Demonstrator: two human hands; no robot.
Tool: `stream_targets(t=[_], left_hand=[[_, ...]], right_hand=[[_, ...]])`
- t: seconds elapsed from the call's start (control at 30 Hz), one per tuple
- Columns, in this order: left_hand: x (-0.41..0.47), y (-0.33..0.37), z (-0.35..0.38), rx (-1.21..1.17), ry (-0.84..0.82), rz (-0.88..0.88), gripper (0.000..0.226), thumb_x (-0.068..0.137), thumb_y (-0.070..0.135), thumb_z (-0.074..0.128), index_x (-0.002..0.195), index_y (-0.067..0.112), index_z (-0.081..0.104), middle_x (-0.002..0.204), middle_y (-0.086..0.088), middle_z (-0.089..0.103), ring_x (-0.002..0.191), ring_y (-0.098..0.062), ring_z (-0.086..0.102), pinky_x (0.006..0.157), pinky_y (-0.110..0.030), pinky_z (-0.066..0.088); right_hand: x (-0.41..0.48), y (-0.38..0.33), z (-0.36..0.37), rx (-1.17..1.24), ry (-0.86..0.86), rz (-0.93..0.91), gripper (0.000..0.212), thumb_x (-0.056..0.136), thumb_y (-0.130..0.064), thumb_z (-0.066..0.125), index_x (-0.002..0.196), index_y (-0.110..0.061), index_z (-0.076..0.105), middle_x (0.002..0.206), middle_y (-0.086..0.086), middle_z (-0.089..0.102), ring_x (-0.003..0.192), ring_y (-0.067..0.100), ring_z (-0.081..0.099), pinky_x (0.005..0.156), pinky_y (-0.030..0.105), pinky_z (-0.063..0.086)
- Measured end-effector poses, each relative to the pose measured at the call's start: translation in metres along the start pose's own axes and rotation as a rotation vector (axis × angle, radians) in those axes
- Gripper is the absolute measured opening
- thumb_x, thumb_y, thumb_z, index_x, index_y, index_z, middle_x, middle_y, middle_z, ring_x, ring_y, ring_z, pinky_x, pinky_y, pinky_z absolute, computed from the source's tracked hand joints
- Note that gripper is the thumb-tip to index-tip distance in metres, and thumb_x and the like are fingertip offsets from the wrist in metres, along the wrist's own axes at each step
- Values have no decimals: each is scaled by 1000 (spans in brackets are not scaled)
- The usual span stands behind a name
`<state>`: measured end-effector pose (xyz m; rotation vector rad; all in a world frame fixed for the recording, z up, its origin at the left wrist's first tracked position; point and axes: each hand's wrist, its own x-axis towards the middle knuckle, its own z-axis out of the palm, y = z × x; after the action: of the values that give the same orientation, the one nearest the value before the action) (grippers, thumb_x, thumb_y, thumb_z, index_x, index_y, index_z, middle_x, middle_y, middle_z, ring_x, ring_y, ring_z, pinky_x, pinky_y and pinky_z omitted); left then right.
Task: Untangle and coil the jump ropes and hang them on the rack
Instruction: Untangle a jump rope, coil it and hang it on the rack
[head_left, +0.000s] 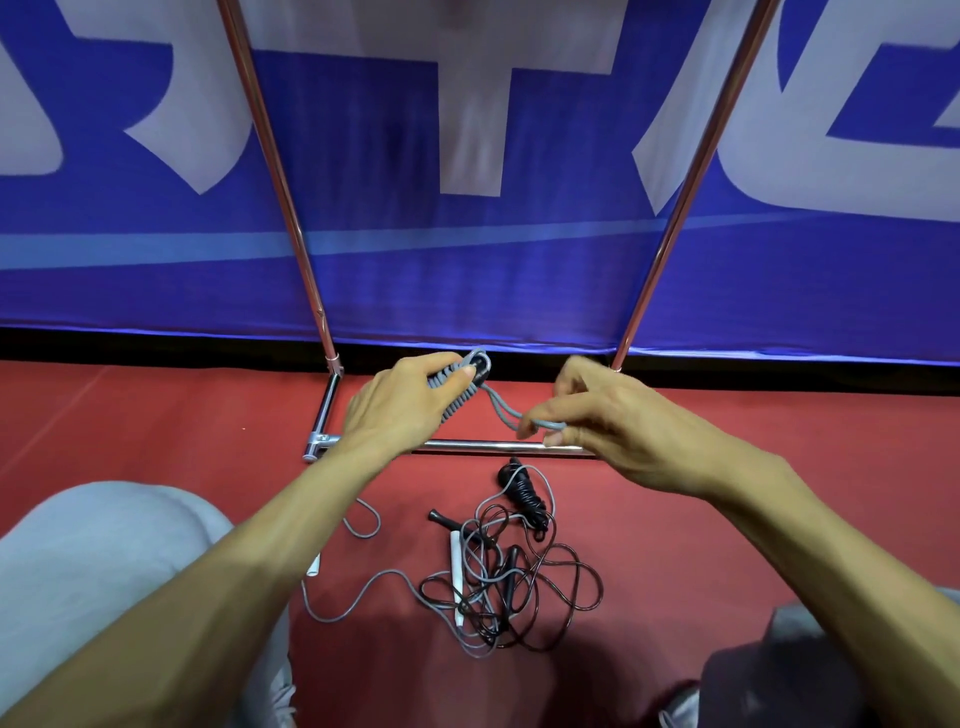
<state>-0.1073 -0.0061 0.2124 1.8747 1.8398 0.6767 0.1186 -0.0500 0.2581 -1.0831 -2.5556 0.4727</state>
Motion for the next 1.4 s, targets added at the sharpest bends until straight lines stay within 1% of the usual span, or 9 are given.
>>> stream_targets(t=[0.13,0.2,0.3,0.57,0.73,0.87,1.2,1.3,1.4], left_hand=[[-2,1,5,59,-75,43,38,94,64,40,119,44,59,89,3,67,83,-28,64,73,-35,48],[-1,1,6,53,-112,62,36,94,64,39,115,43,59,79,2,64,71,-27,62,71,-36,51],[-2,1,7,42,-167,93,31,94,63,41,110,43,59,72,-1,66,57,-23,62,66,-37,55],[-8,7,2,77,-162,186,26,94,64,40,96,44,56,71,3,60,71,-25,57,71,-36,50],[-14,16,-8,79,-101,198,27,94,63,39,111,49,56,78,5,64,78,-25,57,71,-36,45],[-21,20,-12,151,-75,272,31,94,64,38,118,51,53,99,6,70,94,-27,61,76,-37,46],[-34,27,-9,340,-28,419,47,92,66,32,135,51,42,96,2,65,99,-25,61,70,-34,41],[-35,27,-7,238,-53,366,52,88,70,35,135,50,45,110,3,69,106,-24,62,77,-35,46],[-36,28,-7,55,-113,330,41,85,72,38,122,55,44,103,4,71,98,-22,63,82,-37,50]], right_hand=[[0,1,-4,118,38,7,25,76,-34,75,96,-19,76,112,-8,58,94,0,57,77,10,43],[2,-2,-1,253,46,41,27,71,-25,80,93,-9,76,104,-7,71,94,3,65,84,22,51],[4,-6,5,430,56,148,28,68,-16,82,94,-8,76,93,-5,74,91,2,68,88,22,51],[11,-6,10,737,166,321,12,79,-5,71,86,5,74,70,19,68,53,10,56,54,21,48],[12,-10,14,426,250,461,24,78,-29,76,64,-9,74,52,-2,63,43,2,47,47,10,36],[12,-13,8,258,269,502,28,76,-35,77,65,-9,76,44,-5,57,33,6,44,34,10,31],[11,-11,10,115,256,498,36,74,-44,75,59,-11,73,51,2,64,44,7,48,47,12,38],[9,-10,13,132,325,463,36,74,-44,76,60,-11,73,50,4,63,43,11,46,45,15,35],[10,-6,18,90,411,408,35,76,-41,75,60,-11,73,49,4,62,48,22,50,50,24,39]])
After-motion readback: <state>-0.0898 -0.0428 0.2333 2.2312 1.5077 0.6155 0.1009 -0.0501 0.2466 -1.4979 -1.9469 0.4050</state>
